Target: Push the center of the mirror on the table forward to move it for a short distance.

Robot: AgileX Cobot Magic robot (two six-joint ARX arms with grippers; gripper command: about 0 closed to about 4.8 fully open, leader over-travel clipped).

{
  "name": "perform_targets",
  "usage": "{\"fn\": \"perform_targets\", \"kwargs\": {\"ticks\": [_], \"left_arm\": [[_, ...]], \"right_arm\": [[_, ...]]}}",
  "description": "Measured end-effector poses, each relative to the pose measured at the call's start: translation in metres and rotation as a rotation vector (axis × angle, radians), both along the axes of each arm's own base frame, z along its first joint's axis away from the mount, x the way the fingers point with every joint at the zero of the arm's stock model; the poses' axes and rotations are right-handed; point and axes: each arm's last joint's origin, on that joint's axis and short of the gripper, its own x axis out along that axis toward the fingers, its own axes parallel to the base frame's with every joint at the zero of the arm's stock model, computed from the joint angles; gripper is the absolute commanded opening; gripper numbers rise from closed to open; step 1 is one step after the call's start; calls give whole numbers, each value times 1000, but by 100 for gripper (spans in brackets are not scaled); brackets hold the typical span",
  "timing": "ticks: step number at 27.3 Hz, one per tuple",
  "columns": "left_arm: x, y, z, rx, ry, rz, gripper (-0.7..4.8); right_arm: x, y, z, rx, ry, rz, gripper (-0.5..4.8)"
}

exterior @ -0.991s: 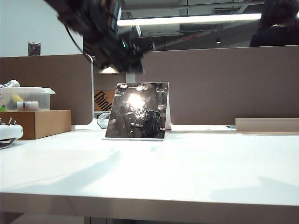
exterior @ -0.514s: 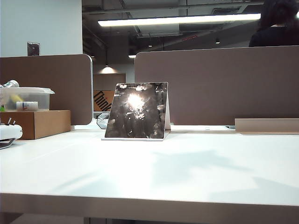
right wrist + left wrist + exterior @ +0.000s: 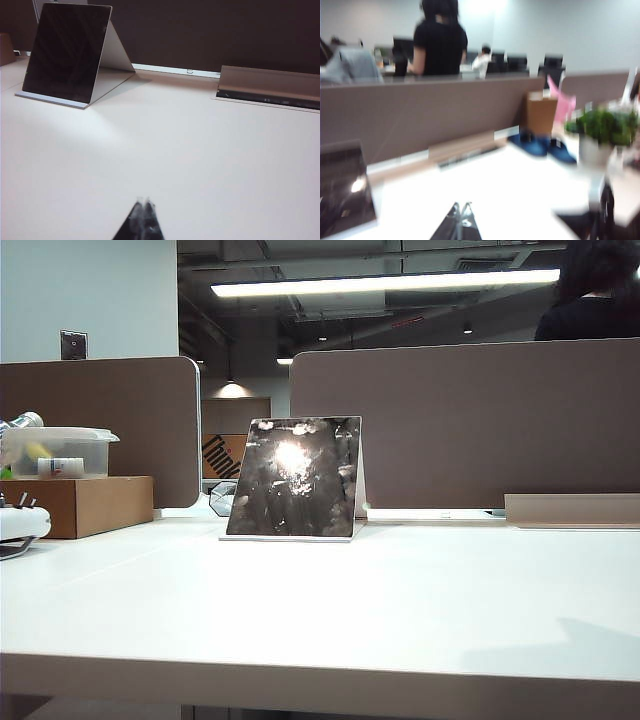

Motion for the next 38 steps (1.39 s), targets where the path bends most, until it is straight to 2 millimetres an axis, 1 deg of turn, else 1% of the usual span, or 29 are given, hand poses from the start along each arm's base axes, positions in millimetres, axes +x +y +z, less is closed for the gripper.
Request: {"fn": "perform_targets", "kwargs": {"ticks": [4, 9, 14, 17, 22, 26, 30, 35, 38], "left_arm": [[-12, 10, -42, 101, 36, 12, -5], [-15, 22, -78, 126, 52, 77, -5], [-14, 23, -97, 153, 55, 115, -5], [-14, 18, -117, 236, 69, 132, -5], [-14, 13, -136, 252, 112, 135, -5], [-14, 11, -142, 271, 116, 108, -5], [-15, 10, -143, 275, 119, 62, -5], [-15, 10, -143, 275, 123, 55, -5], [-15, 10, -143, 268, 131, 38, -5]], "right_arm": [[1, -2, 0, 0, 1, -24, -5], [1, -6, 0, 0, 0, -63, -5], [2, -15, 0, 0, 0, -153, -5], [3, -22, 0, 0, 0, -230, -5], [3, -25, 0, 0, 0, -265, -5], [3, -25, 0, 0, 0, -265, -5], [3, -25, 0, 0, 0, -265, -5], [3, -25, 0, 0, 0, -258, -5], [3, -21, 0, 0, 0, -223, -5]]}}
